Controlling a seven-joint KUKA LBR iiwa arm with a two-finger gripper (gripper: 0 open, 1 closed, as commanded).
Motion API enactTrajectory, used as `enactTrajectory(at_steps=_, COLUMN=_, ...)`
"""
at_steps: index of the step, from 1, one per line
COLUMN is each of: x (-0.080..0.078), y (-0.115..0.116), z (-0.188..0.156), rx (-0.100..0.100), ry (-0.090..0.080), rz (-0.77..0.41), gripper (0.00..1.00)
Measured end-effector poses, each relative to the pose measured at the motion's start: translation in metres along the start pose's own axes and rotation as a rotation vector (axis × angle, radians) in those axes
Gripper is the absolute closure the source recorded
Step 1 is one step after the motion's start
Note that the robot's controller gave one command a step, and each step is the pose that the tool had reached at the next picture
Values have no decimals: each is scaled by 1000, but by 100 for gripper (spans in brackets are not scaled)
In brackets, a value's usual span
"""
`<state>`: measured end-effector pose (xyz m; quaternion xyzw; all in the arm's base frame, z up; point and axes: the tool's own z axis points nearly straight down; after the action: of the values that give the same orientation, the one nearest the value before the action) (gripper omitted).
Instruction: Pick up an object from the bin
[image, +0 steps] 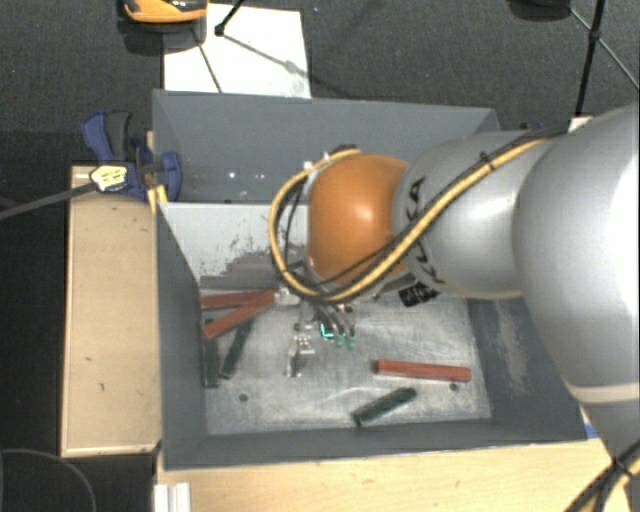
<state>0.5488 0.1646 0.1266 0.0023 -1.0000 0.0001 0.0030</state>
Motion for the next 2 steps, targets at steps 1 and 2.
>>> enactTrajectory(at_steps=1, x=0, y=0, z=-2, rx=-1, ry=-2, rz=2, gripper=0)
enactTrajectory(at_steps=2, x=-18, y=22, z=26, rx=-4, ry=-20, rz=13, gripper=0)
